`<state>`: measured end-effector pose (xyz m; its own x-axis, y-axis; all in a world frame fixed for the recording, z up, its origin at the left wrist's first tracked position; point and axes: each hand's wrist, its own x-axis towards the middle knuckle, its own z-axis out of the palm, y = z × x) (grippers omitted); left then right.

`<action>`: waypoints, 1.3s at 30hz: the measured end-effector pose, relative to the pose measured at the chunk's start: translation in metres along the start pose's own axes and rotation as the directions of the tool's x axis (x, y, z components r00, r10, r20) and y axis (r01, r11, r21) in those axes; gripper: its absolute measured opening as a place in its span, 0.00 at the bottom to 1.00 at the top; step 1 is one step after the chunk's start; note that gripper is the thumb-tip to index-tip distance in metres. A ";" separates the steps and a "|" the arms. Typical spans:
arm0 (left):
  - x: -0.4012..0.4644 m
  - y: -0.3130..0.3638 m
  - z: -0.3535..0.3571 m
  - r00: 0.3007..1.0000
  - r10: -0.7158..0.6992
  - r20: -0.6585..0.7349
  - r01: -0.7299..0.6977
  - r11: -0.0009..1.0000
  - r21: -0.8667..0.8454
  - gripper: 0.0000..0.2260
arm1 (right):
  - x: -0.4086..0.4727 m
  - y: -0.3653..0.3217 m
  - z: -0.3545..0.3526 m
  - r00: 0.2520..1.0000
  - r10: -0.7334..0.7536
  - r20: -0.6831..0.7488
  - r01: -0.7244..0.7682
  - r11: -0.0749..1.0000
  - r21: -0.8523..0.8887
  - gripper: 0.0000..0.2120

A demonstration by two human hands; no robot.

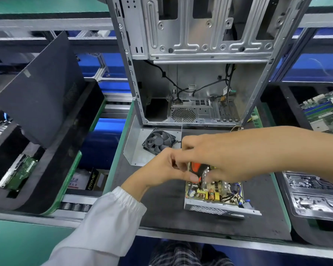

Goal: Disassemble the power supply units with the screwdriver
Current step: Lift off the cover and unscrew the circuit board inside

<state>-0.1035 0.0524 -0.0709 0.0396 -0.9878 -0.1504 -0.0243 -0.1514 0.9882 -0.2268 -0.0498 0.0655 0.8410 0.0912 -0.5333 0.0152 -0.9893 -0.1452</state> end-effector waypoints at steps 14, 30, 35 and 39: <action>-0.001 -0.001 -0.001 0.999 0.036 0.021 -0.036 0.999 -0.012 0.10 | 0.004 0.000 -0.005 0.998 0.038 0.049 -0.038 0.999 0.000 0.19; -0.022 -0.051 -0.022 0.973 -0.190 -0.134 0.167 0.972 -0.166 0.05 | 0.010 -0.001 -0.005 0.977 0.147 -0.152 -0.156 0.987 -0.047 0.09; -0.030 -0.063 -0.011 0.961 -0.258 -0.105 0.250 0.965 -0.080 0.07 | 0.006 0.004 -0.017 0.966 0.133 -0.222 -0.140 0.990 -0.014 0.10; -0.035 -0.064 -0.004 0.973 -0.232 0.005 0.232 0.972 -0.031 0.07 | 0.006 0.008 -0.021 0.956 0.142 -0.257 -0.147 0.989 -0.001 0.12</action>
<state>-0.0995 0.0963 -0.1284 0.0396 -0.9259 -0.3757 0.0161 -0.3753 0.9268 -0.2099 -0.0597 0.0784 0.9453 -0.0822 -0.3158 -0.1079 -0.9920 -0.0650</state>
